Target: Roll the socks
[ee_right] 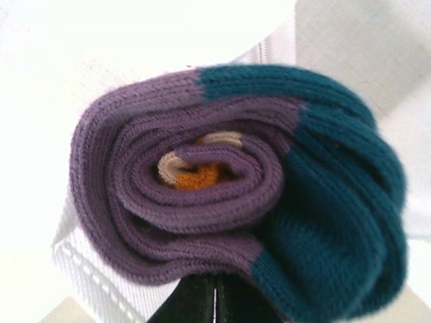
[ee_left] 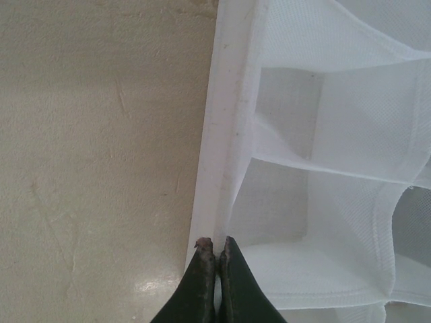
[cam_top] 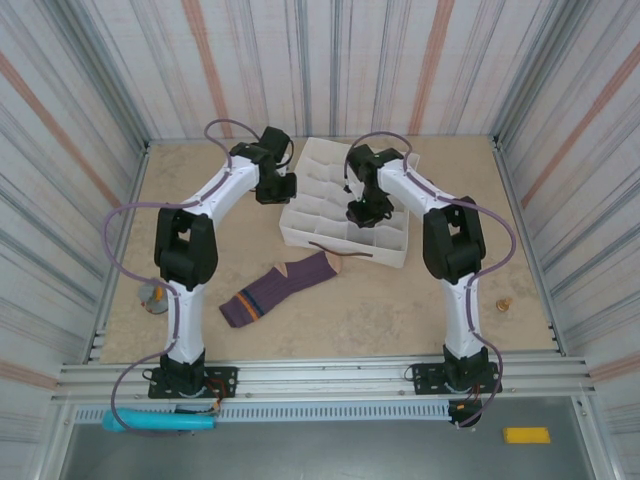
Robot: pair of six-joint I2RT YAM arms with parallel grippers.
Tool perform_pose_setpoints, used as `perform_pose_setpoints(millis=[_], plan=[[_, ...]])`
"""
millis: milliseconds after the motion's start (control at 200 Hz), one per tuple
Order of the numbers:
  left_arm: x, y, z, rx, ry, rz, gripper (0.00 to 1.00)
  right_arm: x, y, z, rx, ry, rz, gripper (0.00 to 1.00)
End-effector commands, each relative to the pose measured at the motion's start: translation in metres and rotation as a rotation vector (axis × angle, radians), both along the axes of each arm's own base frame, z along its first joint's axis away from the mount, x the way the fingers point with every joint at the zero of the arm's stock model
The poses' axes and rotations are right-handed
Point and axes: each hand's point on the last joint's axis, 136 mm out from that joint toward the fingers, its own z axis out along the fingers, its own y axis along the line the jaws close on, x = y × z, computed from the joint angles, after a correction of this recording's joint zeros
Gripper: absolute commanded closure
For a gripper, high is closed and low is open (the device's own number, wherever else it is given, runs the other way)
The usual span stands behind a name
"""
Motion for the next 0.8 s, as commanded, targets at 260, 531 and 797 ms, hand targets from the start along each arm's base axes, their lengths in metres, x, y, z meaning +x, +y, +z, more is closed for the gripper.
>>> perform_pose_setpoints(millis=[260,531,797], plan=[[-0.013,0.012,-0.011,-0.004,0.077,0.066,1.0,0.011,-0.006,0.074,0.109,-0.09,-0.071,0.65],[-0.013,0.012,-0.011,-0.008,0.079,0.074,1.0,0.056,-0.006,0.074,0.073,-0.172,-0.167,0.6],[-0.014,0.012,-0.013,-0.009,0.085,0.075,1.0,0.057,-0.004,0.037,0.065,-0.079,-0.198,0.62]])
